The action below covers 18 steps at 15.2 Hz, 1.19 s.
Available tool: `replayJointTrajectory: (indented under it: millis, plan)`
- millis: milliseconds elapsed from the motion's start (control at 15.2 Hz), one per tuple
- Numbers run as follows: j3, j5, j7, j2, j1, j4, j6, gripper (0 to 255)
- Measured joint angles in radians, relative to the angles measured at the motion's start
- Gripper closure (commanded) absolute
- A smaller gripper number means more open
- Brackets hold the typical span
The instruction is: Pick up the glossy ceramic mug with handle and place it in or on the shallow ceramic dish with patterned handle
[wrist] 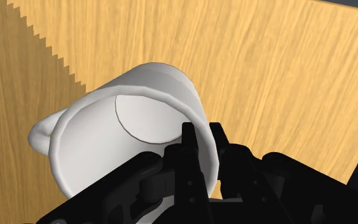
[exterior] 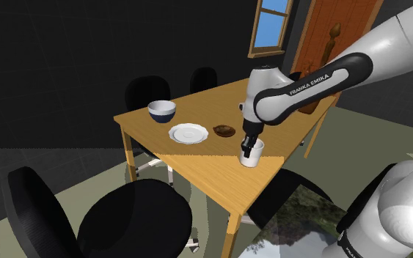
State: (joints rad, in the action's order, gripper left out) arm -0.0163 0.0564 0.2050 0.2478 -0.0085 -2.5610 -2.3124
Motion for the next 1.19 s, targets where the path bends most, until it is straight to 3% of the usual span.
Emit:
replayJointTrajectory:
  millis: [1188]
  plan:
    - [0.002, -0.011, 0.017, 0.119, 0.003, 0.148, 0.266, 255]
